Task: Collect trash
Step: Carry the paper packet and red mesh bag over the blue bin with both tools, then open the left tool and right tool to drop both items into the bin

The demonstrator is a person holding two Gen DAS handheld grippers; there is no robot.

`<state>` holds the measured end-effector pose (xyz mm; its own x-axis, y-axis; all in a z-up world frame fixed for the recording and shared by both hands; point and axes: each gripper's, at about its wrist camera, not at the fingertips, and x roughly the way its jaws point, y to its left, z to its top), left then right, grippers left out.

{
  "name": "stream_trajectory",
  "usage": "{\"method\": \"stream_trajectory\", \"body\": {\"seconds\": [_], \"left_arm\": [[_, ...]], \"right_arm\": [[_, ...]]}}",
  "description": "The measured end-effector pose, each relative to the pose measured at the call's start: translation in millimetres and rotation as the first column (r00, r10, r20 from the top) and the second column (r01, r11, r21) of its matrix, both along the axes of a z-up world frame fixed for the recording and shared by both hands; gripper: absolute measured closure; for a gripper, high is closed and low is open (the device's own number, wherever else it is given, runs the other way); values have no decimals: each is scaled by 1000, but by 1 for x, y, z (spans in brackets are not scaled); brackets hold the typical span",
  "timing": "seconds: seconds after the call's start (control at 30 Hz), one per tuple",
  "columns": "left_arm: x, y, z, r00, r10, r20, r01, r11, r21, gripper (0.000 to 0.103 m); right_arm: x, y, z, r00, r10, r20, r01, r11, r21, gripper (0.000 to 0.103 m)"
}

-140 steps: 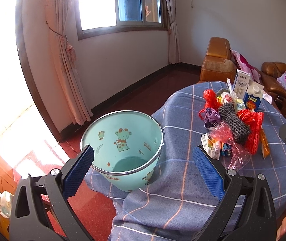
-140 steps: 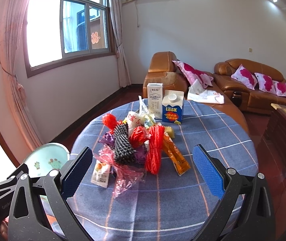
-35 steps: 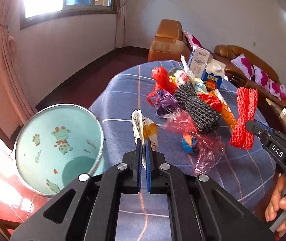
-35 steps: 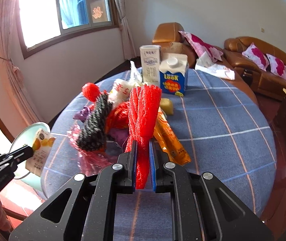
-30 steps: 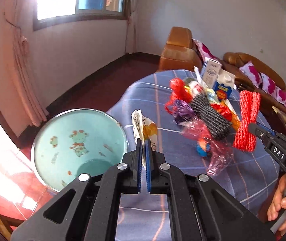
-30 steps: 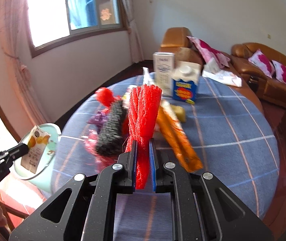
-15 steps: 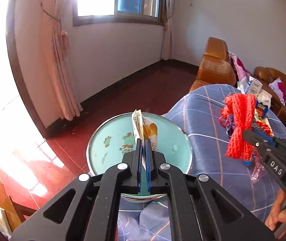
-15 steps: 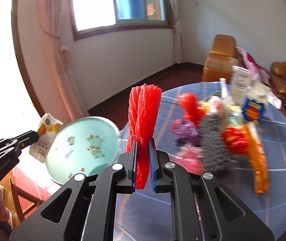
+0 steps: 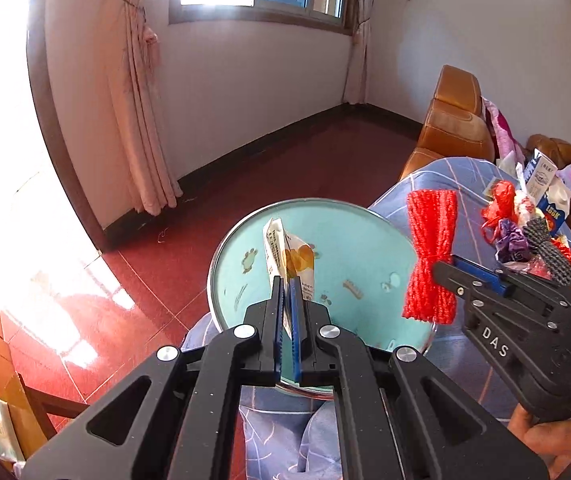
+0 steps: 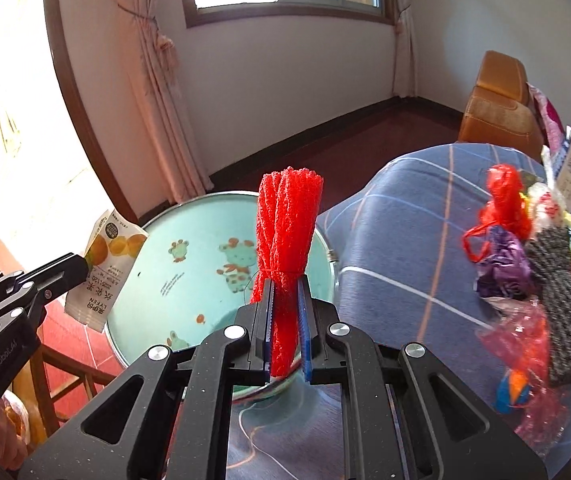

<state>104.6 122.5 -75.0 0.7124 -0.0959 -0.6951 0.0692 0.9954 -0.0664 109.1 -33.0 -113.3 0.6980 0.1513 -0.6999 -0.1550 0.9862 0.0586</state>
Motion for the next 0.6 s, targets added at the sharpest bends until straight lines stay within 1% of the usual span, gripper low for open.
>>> {"method": "stream_trajectory", "body": {"seconds": [0.13,0.33,0.4,0.43,0.5,0.57,0.6], "left_arm": [[4,1,-12,1000,-2,-29,2,1000,-6,100],[9,2,-20,999,-5,-48,5,1000,-4,100],[11,2,-22,998,-4,-59,4,1000,-6,99],[12,3,-23,998,-4,-64,3,1000,-10,98],[14,5,-25,997,0,-77,-1,1000,-15,95],[14,5,-25,997,1,-80,-2,1000,-14,94],[14,4,-25,997,2,-79,-2,1000,-10,88]], "right_arm": [[9,10,-8,999,16,-29,-16,1000,-7,91],[20,19,-20,997,39,-71,-39,999,4,89],[23,19,-22,996,43,-78,-43,999,4,84],[23,19,-22,996,43,-80,-42,999,4,78],[23,18,-20,996,39,-77,-39,999,10,73],[23,17,-18,997,38,-69,-37,999,11,71],[22,16,-15,997,38,-61,-38,999,12,66]]}}
